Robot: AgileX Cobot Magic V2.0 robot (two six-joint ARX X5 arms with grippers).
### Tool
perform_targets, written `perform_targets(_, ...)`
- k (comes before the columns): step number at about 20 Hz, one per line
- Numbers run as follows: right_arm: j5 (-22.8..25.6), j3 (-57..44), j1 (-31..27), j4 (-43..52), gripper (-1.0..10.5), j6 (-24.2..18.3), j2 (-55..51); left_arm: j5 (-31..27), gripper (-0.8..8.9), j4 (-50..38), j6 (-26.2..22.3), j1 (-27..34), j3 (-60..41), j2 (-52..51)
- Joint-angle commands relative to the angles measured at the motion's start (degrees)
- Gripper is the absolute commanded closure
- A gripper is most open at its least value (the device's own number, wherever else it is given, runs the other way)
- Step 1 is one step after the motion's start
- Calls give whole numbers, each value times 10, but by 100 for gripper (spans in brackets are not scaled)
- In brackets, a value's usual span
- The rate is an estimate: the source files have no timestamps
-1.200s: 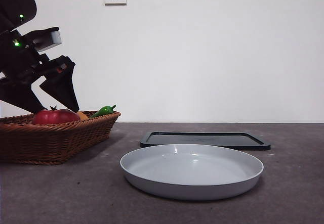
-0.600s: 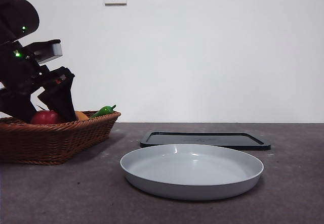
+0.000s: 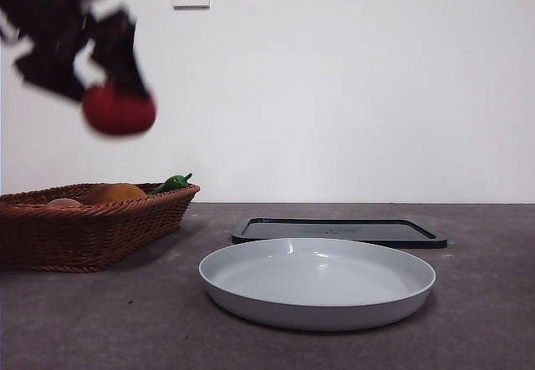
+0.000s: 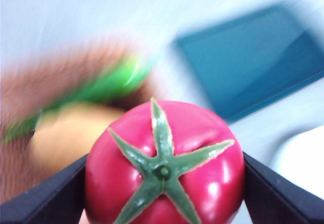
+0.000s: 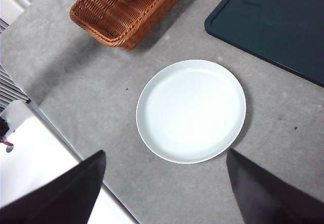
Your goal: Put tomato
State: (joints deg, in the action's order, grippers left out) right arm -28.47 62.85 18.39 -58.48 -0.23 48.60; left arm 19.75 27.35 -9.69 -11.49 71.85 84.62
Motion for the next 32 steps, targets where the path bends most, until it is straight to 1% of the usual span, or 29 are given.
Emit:
perform_targets(1, 0, 13, 3, 4, 567, -5, 4, 43, 481, 9, 23, -38, 18, -12)
perform_targets(2, 0, 13, 3, 4, 567, -5, 4, 52, 481, 12, 23, -65, 18, -18)
perform_targets(5, 0, 13, 3, 4, 567, -5, 4, 51, 481, 17, 18, -160, 18, -8)
perform_targets(7, 0, 13, 3, 4, 567, -5, 4, 43, 481, 14, -2, -217, 18, 16)
perform_targets(10, 0, 13, 3, 4, 567, -5, 4, 7, 481, 13, -26, -270, 18, 65)
perform_targets(12, 0, 13, 3, 3, 567, -5, 4, 1, 481, 7, -33, -290, 18, 103)
perform_targets(14, 0, 13, 3, 4, 567, -5, 4, -14, 481, 2, -36, -303, 18, 140)
perform_targets(20, 0, 13, 3, 3, 567, -5, 4, -20, 481, -11, -45, -315, 18, 219)
perform_targets(26, 0, 13, 3, 2, 567, -5, 4, -20, 469, -12, -45, -320, 18, 236)
perform_targets(27, 0, 13, 3, 2, 567, -5, 4, -20, 456, -11, -44, -319, 18, 236)
perform_targets(30, 0, 13, 3, 2, 567, -5, 4, -20, 299, -4, -42, -319, 18, 236)
perform_targets(31, 0, 13, 3, 2, 567, -5, 4, -20, 276, 1, -42, -319, 18, 235)
perform_targets(32, 0, 13, 3, 2, 567, -5, 4, -20, 277, 5, -42, -319, 18, 235)
